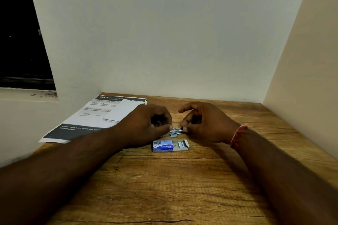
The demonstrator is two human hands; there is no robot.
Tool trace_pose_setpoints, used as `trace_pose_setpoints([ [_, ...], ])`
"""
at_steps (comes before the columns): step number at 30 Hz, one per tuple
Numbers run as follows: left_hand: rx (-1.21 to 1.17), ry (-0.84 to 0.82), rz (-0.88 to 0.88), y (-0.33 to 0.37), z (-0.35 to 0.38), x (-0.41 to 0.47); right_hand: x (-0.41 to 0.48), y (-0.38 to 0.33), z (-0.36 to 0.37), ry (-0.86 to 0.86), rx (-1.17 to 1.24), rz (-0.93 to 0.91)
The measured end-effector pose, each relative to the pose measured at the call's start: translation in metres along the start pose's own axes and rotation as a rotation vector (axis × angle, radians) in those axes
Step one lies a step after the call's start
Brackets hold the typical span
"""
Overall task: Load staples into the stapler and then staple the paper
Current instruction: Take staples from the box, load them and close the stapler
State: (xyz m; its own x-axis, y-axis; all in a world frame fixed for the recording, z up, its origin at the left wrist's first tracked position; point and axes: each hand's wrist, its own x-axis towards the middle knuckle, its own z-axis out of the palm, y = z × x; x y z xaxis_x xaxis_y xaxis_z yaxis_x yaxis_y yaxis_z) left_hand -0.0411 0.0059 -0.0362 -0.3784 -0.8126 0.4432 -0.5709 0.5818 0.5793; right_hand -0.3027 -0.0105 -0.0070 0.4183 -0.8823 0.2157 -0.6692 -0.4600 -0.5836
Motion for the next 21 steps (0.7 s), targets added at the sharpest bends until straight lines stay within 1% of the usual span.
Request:
trace_pose_setpoints([
  [3, 0.004, -0.004, -0.030, -0.001, -0.008, -0.005, 0.001, 0.002, -0.001, 0.017, -0.028, 0.015],
  [9, 0.035, -0.106, -0.064, 0.007, -0.023, -0.011, 0.002, 0.002, -0.001, 0.024, -0.025, 0.017],
  [16, 0.045, -0.128, -0.060, 0.011, -0.022, -0.009, -0.001, -0.014, 0.011, 0.007, 0.012, -0.038],
  [21, 0.041, -0.126, -0.032, 0.014, -0.021, -0.008, -0.001, -0.018, 0.015, 0.034, 0.002, -0.048],
])
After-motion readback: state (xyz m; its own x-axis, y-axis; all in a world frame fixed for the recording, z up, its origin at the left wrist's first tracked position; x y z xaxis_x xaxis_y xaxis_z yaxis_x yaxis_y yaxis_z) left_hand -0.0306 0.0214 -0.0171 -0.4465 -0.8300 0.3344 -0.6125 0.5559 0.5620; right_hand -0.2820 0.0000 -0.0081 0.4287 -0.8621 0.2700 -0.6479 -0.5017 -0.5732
